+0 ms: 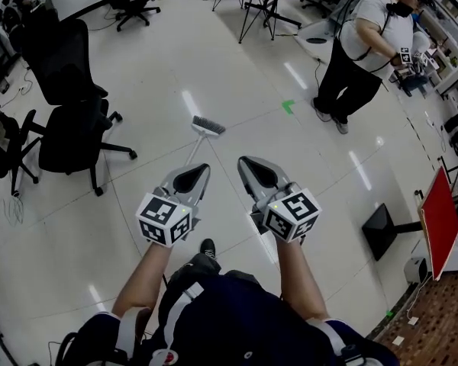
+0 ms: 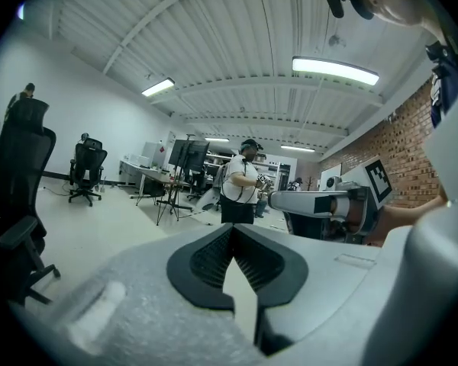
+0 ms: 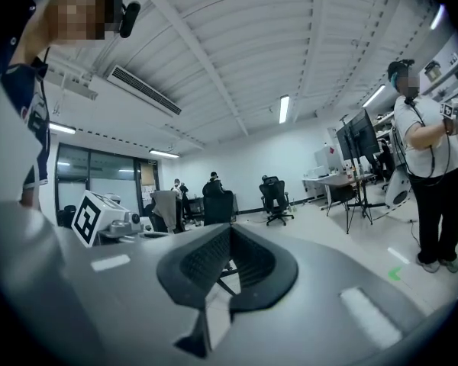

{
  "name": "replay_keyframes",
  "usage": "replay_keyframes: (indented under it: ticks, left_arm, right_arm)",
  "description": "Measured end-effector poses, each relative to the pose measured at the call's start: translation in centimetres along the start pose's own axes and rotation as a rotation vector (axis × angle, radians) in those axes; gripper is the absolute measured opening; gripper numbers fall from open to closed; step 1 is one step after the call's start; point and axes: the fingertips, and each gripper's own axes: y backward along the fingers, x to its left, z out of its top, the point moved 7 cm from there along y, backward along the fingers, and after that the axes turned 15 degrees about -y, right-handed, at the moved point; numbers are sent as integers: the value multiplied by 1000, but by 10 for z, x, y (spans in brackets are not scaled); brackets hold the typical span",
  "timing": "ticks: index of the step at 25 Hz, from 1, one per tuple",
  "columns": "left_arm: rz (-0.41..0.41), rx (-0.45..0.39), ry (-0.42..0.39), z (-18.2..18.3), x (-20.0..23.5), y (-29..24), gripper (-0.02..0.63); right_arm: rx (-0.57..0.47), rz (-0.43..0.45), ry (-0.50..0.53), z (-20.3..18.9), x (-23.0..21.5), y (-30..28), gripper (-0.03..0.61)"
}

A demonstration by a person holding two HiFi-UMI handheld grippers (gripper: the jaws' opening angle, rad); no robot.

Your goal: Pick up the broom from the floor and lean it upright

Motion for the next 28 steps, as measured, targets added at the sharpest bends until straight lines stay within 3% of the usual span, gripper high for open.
replay_keyframes:
  ticks: [6,11,17,21,28]
  left_arm:
    - [51,8,2,10,39,-46,0]
    - [154,5,8,15,72,-77,0]
    - [390,5,30,22,106,-111,0]
    - [535,13,45,25,128,-114,0]
    - [895,95,96,-8,135,-61,0]
  right_arm:
    - [25,25,10,31,-50,-45,2]
    - [59,128,24,56,-86,-93,2]
    - [163,351,44,86,-130,-163,2]
    - [246,494,74,94,-136,-213,2]
    - [430,852,128,51,-95,-292,2]
